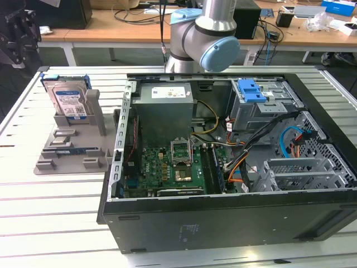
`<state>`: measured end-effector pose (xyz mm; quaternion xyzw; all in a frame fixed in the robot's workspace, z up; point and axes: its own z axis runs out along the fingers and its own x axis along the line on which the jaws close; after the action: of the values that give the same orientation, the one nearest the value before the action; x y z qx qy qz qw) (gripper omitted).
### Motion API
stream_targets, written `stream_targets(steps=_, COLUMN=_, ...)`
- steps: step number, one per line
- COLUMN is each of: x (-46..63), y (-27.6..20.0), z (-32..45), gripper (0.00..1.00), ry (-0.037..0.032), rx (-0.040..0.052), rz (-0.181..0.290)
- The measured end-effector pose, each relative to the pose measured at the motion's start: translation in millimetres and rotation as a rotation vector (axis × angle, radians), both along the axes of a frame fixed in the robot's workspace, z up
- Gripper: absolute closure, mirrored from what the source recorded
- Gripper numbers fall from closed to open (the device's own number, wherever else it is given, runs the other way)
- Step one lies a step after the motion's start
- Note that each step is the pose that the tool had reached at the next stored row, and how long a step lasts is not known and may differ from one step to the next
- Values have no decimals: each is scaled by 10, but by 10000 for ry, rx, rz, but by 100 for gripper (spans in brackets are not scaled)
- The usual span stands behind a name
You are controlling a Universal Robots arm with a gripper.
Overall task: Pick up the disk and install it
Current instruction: 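Pick up the disk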
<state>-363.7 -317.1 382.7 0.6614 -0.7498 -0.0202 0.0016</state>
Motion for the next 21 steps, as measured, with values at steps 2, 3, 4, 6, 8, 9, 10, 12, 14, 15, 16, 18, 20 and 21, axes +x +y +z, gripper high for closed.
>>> stream_targets(steps=2, x=-1, y=32, z=-5, gripper=52, ry=0, rx=0, rz=1)
stream_targets(steps=3, x=-1, y=52, z=-7, gripper=52, ry=1, rx=0, rz=0)
stream_targets(steps=4, x=-1, y=92, z=-12, gripper=52, ry=2, rx=-1, rz=0)
stream_targets(steps=6, x=0, y=135, z=-19, gripper=52, ry=0, rx=0, rz=1)
stream_targets(steps=8, x=1, y=187, z=-28, gripper=52, ry=0, rx=0, rz=0)
stream_targets(steps=9, x=2, y=207, z=-31, gripper=52, ry=1, rx=-1, rz=0)
stream_targets(steps=10, x=2, y=219, z=-33, gripper=52, ry=1, rx=-1, rz=0)
stream_targets(steps=12, x=4, y=265, z=-41, gripper=52, ry=0, rx=-1, rz=1)
stream_targets(steps=14, x=5, y=300, z=-47, gripper=52, ry=0, rx=0, rz=1)
stream_targets(steps=15, x=6, y=322, z=-53, gripper=52, ry=0, rx=0, rz=1)
stream_targets(steps=16, x=6, y=332, z=-57, gripper=52, ry=0, rx=-1, rz=1)
stream_targets(steps=18, x=7, y=358, z=-65, gripper=52, ry=0, rx=-1, rz=1)
stream_targets(steps=20, x=7, y=386, z=-83, gripper=52, ry=2, rx=-4, rz=1)
stream_targets(steps=21, x=7, y=396, z=-95, gripper=52, ry=0, rx=-6, rz=1)
